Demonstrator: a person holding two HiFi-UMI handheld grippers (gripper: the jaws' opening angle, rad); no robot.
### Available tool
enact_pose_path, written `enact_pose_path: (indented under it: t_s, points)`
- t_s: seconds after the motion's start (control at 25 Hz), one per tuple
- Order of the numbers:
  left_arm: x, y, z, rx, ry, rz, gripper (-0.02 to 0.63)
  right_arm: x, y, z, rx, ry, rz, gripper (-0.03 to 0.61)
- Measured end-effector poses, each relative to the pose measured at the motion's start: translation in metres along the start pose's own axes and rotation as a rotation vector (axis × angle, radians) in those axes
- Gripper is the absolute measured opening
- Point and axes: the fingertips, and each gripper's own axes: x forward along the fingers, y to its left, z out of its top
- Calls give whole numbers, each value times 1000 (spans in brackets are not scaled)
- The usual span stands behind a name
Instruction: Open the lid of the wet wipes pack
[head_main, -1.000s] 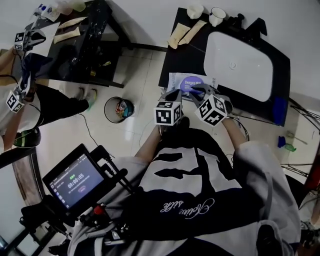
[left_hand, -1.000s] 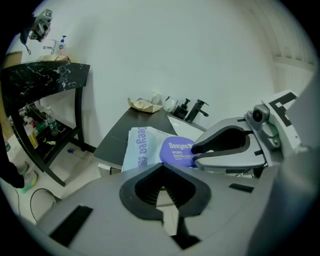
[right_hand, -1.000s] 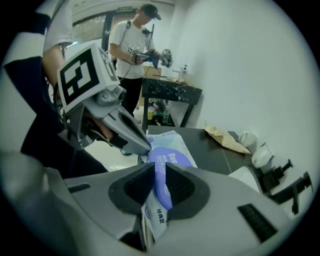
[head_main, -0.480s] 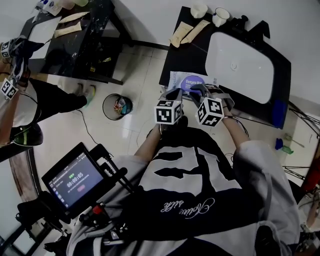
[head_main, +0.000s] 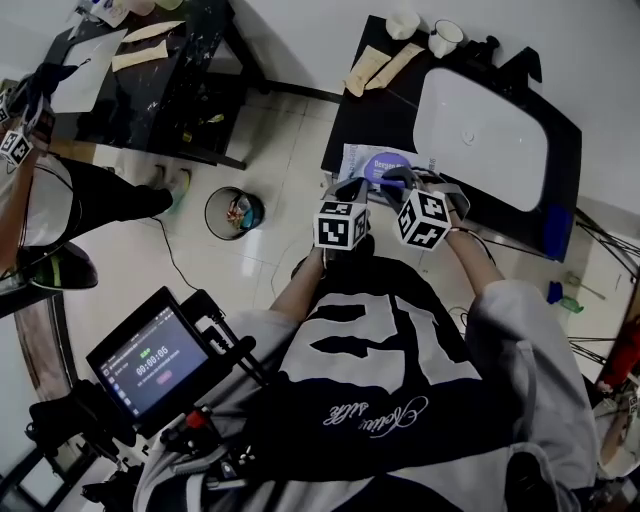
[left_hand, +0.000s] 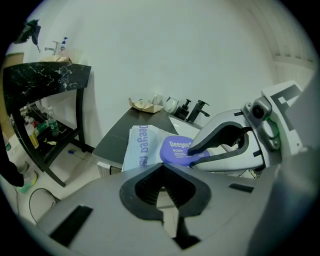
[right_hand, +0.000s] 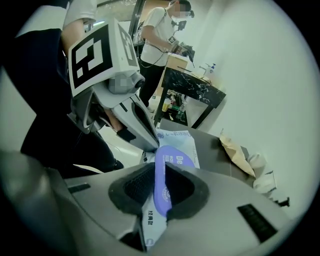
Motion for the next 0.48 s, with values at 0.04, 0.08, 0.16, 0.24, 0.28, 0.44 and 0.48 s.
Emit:
enact_pose_path:
  t_s: [0.04, 0.08, 0.16, 0.24, 0.28, 0.44, 0.48]
  points:
    - [1, 0, 0, -9, -1, -3, -2, 0, -1, 0, 6, -8, -4, 63]
    - [1, 0, 0, -16, -1, -7, -2, -1, -2, 0, 17, -16, -8, 63]
    - [2, 0, 1, -13, 1, -10, -2, -2, -4, 0, 40, -28, -14, 63]
    - [2, -1, 0, 2, 5, -9, -2, -3, -5, 0, 59, -37, -12, 63]
    - [2, -1, 0, 6, 6, -9, -2, -3, -5, 0, 68, -42, -9, 63]
    - [3, -1, -1, 23, 6, -12, -2, -11, -11, 7, 124, -103, -12, 61]
    - [2, -1, -1, 28, 3, -12, -2, -14, -13, 10, 146, -121, -9, 60]
